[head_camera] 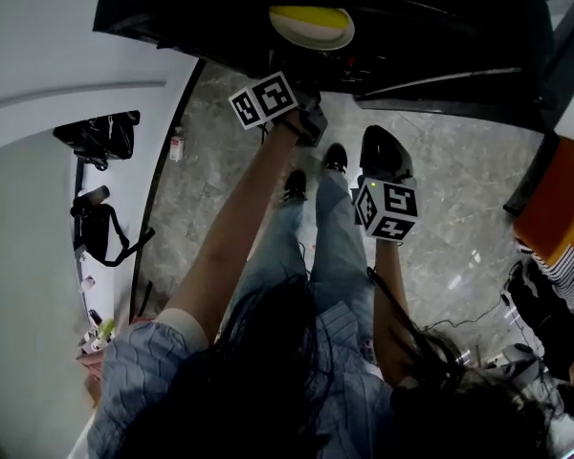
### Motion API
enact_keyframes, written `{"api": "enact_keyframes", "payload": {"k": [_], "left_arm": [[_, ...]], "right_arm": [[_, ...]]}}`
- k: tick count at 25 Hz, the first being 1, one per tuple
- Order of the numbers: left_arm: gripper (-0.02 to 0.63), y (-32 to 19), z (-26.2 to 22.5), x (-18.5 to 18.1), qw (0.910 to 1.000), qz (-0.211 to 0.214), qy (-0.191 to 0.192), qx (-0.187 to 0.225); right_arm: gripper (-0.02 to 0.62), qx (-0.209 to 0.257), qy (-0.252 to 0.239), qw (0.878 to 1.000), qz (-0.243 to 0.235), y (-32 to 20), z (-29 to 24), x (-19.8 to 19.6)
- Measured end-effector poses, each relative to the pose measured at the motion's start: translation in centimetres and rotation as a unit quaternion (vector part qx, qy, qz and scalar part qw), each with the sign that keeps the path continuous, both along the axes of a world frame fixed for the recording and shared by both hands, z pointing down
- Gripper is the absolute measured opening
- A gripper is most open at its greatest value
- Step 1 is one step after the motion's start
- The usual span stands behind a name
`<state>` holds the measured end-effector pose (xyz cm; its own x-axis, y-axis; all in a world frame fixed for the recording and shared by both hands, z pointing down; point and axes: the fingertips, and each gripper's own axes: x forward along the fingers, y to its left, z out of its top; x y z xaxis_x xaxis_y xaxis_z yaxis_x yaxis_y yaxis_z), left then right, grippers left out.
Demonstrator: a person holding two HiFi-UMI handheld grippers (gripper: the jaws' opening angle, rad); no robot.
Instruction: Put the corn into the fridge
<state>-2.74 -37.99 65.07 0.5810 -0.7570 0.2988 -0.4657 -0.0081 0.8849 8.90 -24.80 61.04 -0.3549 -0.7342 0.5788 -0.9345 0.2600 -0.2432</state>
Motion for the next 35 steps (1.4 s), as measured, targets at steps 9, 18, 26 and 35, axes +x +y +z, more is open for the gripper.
{"api": "enact_keyframes", "payload": {"k": [9,18,26,35], "left_arm": [[0.009,4.2,-4.0,0.1,0.9893,0.071,-0.097,0.083],[0.008,9.0,-11.8,-0.7,0.9680,0.104,-0.155,0.167],[0.008,16.4,-16.9,-1.0,0.9445,0.161,-0.189,0.215],[0.008,25.9,-21.4,-2.9,0.8958,0.240,-0.242,0.285]], "right_arm": [[0.029,0.021,0.002,1.000,-0.001,1.3,-2.9,-1.3],[0.030,0.038,0.001,0.999,-0.016,4.3,-7.0,-3.5],[0.030,0.065,0.001,0.998,-0.027,8.6,-12.0,-5.8],[0.030,0.087,0.006,0.996,-0.024,14.2,-15.9,-7.1]]}}
